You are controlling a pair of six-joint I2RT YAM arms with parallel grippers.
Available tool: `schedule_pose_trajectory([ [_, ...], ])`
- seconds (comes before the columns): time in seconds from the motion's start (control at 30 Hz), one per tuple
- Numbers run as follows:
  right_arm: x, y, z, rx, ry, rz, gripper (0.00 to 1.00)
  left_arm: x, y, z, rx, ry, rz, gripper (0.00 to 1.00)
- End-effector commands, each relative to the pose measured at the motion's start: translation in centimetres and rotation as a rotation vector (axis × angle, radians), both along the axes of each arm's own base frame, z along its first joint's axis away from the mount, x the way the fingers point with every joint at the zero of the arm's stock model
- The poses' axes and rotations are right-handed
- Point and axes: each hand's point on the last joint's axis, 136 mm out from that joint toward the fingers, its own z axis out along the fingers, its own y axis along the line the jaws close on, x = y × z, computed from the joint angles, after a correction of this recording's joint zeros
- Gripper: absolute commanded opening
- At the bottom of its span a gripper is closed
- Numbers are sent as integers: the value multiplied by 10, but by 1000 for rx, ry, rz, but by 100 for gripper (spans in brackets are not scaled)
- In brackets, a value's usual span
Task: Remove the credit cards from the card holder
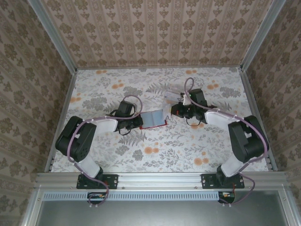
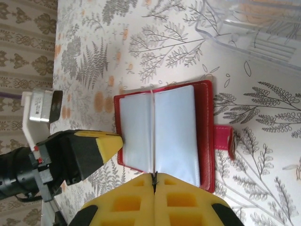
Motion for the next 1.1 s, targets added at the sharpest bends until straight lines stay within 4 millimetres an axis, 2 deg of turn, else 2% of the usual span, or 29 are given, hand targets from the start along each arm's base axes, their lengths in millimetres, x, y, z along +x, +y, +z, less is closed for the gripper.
schedule_pose_trajectory([
  [0.0,-8,-16,24,-123,-67,14,0,-4,4,30,-18,-57,-15,9],
  [0.03,-10,-20,33,-161,-98,16,0,-4,4,41,-29,-82,-18,12],
  [0.13,-10,-32,56,-293,-186,27,0,-6,9,74,-50,-170,-11,39],
  [0.17,-11,-36,73,-326,-237,23,0,-8,13,87,-56,-207,-5,46],
  [0.23,-8,-37,86,-358,-292,21,0,-11,21,106,-63,-270,18,61],
  [0.33,-1,-38,101,-461,-378,23,0,-20,33,126,-82,-347,48,84],
  [0.4,3,-35,110,-528,-437,46,0,-26,39,136,-91,-386,56,93],
  [0.47,9,-29,114,-577,-495,103,0,-33,47,140,-90,-413,65,95],
  [0.5,11,-28,117,-601,-524,125,0,-36,50,141,-87,-424,70,99],
  [0.53,17,-24,107,-652,-522,177,0,-39,53,141,-87,-433,77,100],
  [0.6,26,-20,102,-772,-542,249,0,-44,58,136,-88,-443,90,100],
  [0.73,47,-24,86,-1074,-555,370,0,-52,65,127,-90,-440,104,100],
  [0.83,54,-30,66,-1229,-536,482,0,-57,67,125,-96,-436,106,99],
  [1.07,73,-25,55,-1332,-609,569,0,-69,73,124,-111,-443,114,99],
])
